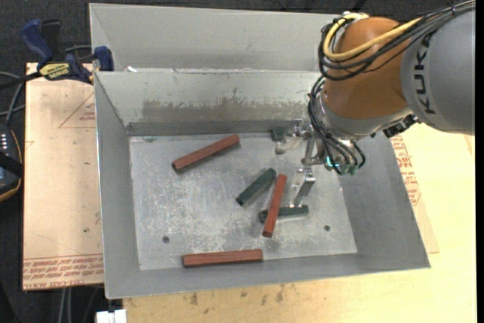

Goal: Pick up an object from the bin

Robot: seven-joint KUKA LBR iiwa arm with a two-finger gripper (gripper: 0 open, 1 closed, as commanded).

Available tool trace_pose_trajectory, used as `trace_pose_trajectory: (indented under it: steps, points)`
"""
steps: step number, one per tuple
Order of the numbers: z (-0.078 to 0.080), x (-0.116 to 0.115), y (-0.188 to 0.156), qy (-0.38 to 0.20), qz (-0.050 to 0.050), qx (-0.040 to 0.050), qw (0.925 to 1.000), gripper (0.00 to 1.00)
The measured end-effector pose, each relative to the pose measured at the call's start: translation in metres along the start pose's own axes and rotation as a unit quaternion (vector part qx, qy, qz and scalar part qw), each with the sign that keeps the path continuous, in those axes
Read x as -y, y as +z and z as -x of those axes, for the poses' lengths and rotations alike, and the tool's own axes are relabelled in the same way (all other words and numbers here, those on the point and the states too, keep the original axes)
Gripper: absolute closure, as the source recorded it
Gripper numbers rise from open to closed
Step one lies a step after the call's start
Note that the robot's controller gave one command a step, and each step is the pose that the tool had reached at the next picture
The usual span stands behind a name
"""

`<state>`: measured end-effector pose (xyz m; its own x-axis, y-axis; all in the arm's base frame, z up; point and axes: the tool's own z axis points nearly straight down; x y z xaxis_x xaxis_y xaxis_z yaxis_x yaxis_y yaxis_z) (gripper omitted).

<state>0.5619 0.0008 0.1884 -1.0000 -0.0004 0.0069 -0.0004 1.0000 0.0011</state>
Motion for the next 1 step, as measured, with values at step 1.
trace_pose_trajectory:
  steps: [1]
  points:
    - [0.0016,0.0000,-0.0040,0.000,0.000,0.0038,1.0000,0.00]
